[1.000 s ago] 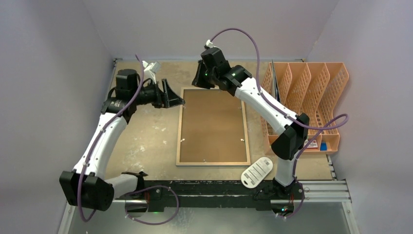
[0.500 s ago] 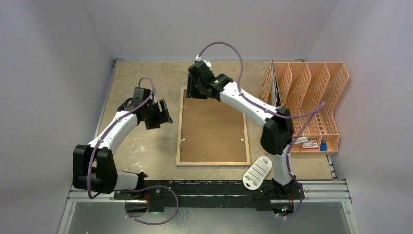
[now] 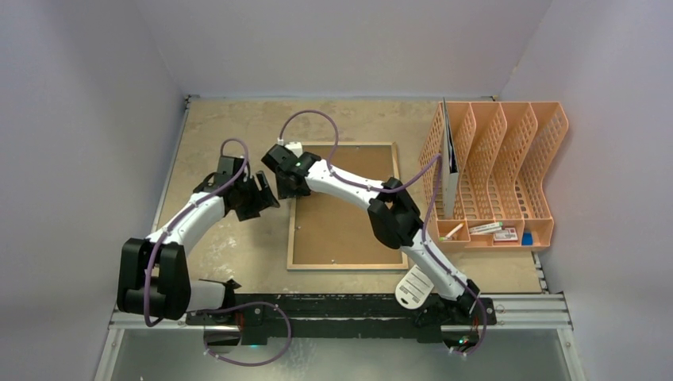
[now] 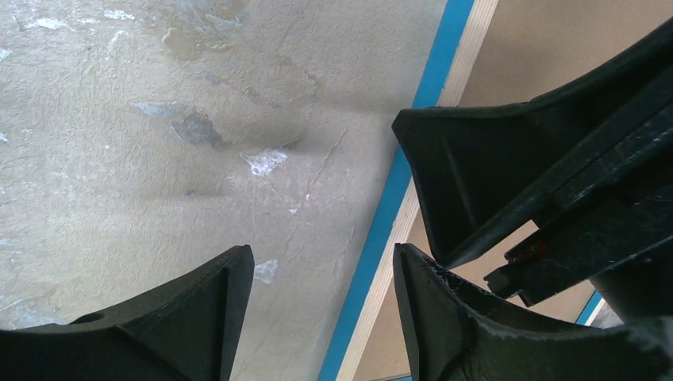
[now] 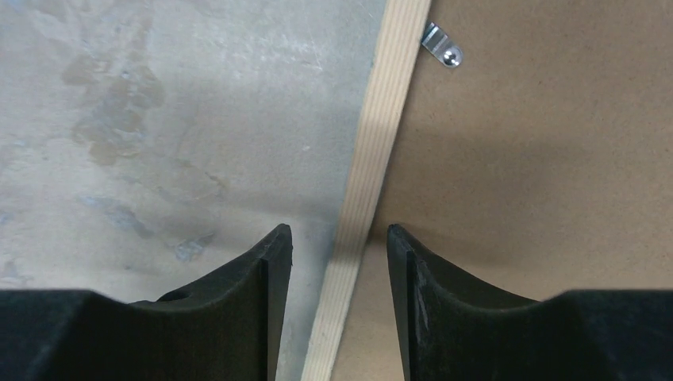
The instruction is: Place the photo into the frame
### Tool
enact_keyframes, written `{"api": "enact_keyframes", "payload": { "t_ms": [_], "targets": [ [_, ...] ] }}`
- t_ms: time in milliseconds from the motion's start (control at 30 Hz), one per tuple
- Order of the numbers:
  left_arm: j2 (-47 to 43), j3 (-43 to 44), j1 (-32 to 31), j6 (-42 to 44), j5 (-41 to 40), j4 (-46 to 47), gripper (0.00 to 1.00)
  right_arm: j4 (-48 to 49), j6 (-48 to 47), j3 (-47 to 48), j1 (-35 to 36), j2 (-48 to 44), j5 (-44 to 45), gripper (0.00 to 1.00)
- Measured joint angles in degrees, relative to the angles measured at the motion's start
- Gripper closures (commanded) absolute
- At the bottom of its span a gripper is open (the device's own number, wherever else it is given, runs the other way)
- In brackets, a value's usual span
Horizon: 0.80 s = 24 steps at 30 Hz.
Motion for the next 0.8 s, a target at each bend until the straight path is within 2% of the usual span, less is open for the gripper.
{"api": "enact_keyframes", "payload": {
  "t_ms": [500,600,733,800],
  "targets": [
    [-0.09,-3.32,2.03,-0.87,2.49,3.21,0.33,-2.89,-0.07,3.13,1.68,2.58,5.49,0.57],
    [-0.39,-4.44,2.23,-1.29,3.15,3.72,0.33,-3.23,-0.28,3.67,2.32,3.15,7.13,0.69],
    [-0.44,-5.51,2.34,-1.36,4.28,3.98,0.33,-3.69,-0.57,3.82,2.64,3.21,7.65,0.97],
    [-0.46,-5.75,2.58,-1.40,5.22,4.24,0.33,-4.26,0.28,4.22,2.51,3.21,7.41,1.00]
  ]
}}
